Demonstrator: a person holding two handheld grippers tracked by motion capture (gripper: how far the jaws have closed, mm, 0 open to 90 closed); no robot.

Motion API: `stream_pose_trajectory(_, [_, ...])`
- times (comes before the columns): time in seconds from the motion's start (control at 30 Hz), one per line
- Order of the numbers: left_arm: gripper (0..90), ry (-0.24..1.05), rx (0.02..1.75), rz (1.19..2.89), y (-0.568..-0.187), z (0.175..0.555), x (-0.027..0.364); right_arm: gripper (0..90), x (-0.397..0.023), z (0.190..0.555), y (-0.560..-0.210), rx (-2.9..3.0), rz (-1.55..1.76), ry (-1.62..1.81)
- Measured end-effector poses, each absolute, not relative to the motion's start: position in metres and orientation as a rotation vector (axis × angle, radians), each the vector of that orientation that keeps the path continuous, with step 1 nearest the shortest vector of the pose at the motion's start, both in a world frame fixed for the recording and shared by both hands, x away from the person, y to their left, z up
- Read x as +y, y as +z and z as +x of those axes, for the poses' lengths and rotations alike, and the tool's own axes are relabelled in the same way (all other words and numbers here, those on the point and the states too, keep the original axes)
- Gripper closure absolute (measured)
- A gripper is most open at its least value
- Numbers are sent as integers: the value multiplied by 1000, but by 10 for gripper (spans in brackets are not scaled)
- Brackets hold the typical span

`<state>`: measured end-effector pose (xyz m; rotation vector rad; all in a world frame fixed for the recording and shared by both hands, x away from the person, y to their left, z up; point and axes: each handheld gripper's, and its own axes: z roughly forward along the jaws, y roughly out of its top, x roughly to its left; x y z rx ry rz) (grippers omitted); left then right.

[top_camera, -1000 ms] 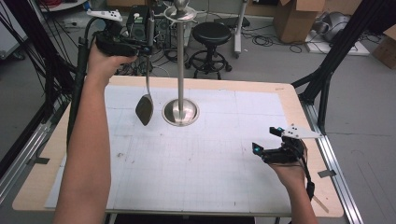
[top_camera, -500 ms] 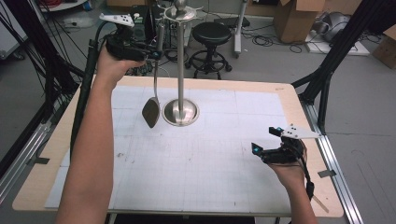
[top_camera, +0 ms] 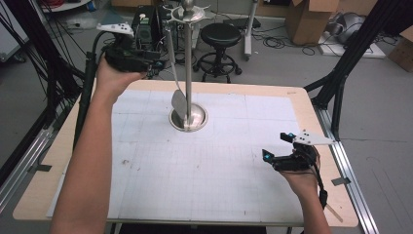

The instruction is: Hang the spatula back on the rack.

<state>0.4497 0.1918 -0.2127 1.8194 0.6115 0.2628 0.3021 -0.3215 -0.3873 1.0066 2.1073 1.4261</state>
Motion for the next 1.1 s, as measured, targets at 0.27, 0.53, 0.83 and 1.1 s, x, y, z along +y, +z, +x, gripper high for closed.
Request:
stream_pose_trajectory(0.27, [414, 294, 531, 1810, -227, 393, 218, 7, -319, 301, -385, 2106, 989, 1432])
stream_pose_trajectory(0.53, [413, 281, 510, 1781, -229, 378, 231, 7, -315, 303, -386, 2111, 987, 1443])
stream_pose_trajectory(0.83, [358, 262, 466, 1772, -243, 362, 233, 7, -312, 303, -385, 2108, 984, 1439])
stream_pose_trajectory(1.1, [275, 239, 477, 1758, -277, 349, 233, 7, -309, 305, -387, 2117, 978, 1446])
